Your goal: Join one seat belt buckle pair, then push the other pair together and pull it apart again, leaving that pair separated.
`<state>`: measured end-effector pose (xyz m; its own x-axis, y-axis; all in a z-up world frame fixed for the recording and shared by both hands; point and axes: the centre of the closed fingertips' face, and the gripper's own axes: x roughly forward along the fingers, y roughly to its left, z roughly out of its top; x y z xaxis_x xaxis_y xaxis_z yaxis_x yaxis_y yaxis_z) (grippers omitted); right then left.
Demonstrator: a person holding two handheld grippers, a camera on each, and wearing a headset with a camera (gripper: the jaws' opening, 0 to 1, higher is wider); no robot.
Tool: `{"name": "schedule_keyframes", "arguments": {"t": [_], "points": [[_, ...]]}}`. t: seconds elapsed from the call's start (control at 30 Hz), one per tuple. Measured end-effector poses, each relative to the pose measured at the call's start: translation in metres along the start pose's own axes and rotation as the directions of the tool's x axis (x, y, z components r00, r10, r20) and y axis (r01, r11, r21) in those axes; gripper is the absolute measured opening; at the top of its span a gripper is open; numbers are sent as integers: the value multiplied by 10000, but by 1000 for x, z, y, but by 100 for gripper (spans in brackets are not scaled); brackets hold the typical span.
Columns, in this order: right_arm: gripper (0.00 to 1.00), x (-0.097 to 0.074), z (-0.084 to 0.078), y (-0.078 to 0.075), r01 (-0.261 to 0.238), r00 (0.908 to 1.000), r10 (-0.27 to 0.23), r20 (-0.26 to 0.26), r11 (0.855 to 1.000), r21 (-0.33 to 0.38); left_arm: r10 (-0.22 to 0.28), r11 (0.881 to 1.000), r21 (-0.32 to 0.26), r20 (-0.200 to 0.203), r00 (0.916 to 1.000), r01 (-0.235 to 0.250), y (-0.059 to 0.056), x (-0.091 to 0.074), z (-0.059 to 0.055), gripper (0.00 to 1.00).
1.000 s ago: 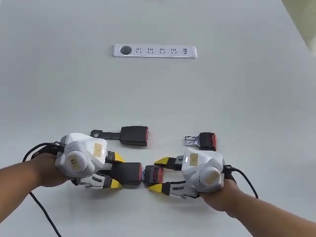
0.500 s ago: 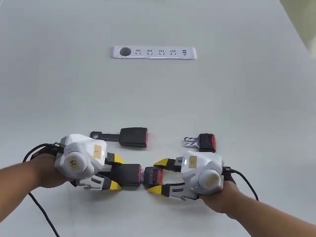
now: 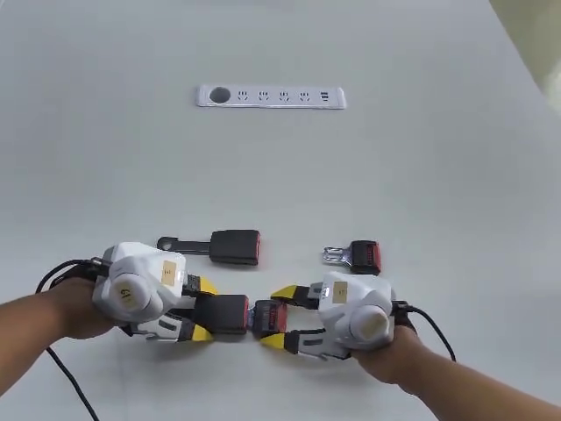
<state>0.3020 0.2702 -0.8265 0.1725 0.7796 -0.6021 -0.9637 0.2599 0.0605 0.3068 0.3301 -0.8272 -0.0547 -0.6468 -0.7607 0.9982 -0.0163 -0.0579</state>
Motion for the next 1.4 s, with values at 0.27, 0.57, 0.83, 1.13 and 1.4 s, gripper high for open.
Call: {"name": "schedule_keyframes", "arguments": {"t": [0.27, 0.57, 0.83, 1.13, 1.4], "points": [[37, 1, 1, 3, 13, 9998, -17, -203, 9998, -188, -13, 9992, 403, -417, 9991, 30, -3, 1, 1, 34], [69, -4, 19, 3, 596, 9982, -600, 85, 9975, 391, 248, 9993, -261, -868, 9959, -272, -7, -5, -1, 51], [71, -26, 17, 10, 749, 9971, -754, 123, 9964, 395, 992, 9805, -1693, -128, 9950, -999, -9, -29, 8, 74], [76, -59, 18, -7, 1239, 9913, -1273, 337, 9883, 894, 1713, 9732, -1583, 143, 9851, -1669, 0, -50, 17, 79], [76, -89, 16, -32, 1694, 9850, -1715, 181, 9818, 862, 2367, 9618, -1509, 388, 9708, -2284, 20, -68, 31, 81]]}}
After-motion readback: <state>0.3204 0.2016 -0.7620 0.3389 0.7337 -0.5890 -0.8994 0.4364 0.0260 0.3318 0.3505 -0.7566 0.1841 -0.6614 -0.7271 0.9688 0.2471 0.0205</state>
